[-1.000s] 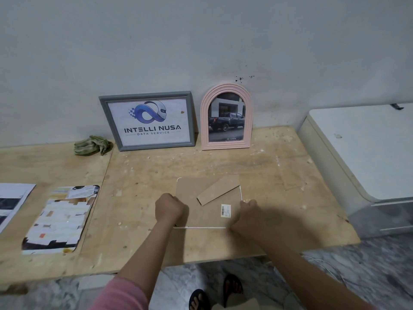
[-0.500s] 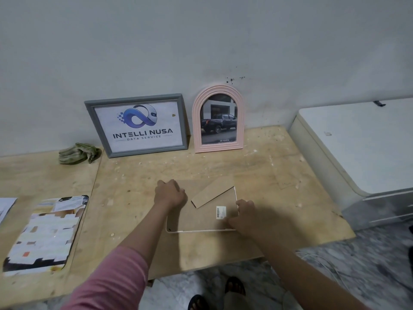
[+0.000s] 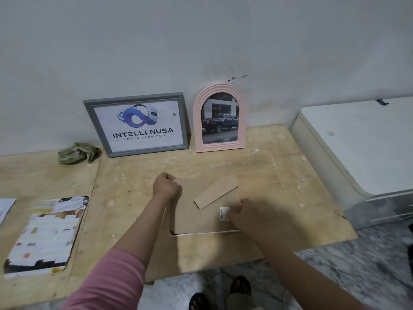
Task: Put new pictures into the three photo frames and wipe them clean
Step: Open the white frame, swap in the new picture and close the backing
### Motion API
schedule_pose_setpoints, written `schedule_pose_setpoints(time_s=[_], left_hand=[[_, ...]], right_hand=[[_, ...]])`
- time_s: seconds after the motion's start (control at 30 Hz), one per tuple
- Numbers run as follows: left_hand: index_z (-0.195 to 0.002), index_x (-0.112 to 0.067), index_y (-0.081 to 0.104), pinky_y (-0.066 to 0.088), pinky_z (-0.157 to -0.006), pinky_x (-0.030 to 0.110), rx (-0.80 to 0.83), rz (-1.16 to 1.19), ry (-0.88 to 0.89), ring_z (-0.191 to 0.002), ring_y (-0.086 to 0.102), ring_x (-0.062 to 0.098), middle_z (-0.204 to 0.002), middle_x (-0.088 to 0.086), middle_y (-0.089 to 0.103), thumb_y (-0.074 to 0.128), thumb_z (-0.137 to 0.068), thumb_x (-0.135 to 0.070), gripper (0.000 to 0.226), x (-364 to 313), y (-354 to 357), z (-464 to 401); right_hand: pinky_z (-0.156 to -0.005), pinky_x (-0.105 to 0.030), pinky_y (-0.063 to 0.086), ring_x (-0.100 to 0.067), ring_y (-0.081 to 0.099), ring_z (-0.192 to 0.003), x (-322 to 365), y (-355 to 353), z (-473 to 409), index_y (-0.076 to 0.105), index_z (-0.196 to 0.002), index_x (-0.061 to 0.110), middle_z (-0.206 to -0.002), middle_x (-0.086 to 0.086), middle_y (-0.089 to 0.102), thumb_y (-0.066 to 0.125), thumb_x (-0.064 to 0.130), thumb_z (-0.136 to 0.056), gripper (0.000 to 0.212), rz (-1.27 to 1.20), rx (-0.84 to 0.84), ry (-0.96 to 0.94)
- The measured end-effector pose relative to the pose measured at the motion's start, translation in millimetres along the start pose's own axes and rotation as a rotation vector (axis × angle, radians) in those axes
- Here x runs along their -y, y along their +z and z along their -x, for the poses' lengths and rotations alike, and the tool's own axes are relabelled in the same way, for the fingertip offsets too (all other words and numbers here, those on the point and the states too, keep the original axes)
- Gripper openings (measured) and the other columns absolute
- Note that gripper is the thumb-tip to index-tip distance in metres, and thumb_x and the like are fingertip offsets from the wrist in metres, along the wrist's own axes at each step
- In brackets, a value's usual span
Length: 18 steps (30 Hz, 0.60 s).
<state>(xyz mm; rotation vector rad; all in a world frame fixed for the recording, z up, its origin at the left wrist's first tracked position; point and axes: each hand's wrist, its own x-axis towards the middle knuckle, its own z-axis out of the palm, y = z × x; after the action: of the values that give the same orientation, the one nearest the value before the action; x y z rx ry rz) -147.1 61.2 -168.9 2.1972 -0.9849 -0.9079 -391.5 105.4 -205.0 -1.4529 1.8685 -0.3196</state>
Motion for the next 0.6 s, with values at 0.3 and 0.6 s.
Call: schedule_pose_setpoints(time_s=[0.3,0.6], left_hand=[[-0.086,-0.004,0.066,0.043,-0.054,0.029,0.027,0.5,-0.196,-0.053,0.052,0.021,-0.069,0.014,0.062,0.067,-0.084,-0.004,0.003,6.9,-12.5,3.2],[-0.129,-0.013,0.056,0.05,-0.062,0.031,0.123,0.421,-0.114,-0.066,0.055,0.019,-0.108,0.015,0.062,0.057,-0.089,-0.004,0.041,0.6,-5.9,40.9]], right_hand=[[-0.074,-0.029,0.039,-0.035,0.058,-0.097,19.2,-0.4,-12.3,0.062,-0.099,0.0,-0.102,-0.02,0.062,0.053,0.011,-0.088,0.019,-0.2,-0.217,0.056],[-0.077,-0.029,0.047,-0.025,0.061,-0.09,18.1,-25.3,-18.7,0.063,-0.109,0.005,-0.108,-0.015,0.066,0.057,0.001,-0.086,0.024,-0.615,-0.318,0.141]])
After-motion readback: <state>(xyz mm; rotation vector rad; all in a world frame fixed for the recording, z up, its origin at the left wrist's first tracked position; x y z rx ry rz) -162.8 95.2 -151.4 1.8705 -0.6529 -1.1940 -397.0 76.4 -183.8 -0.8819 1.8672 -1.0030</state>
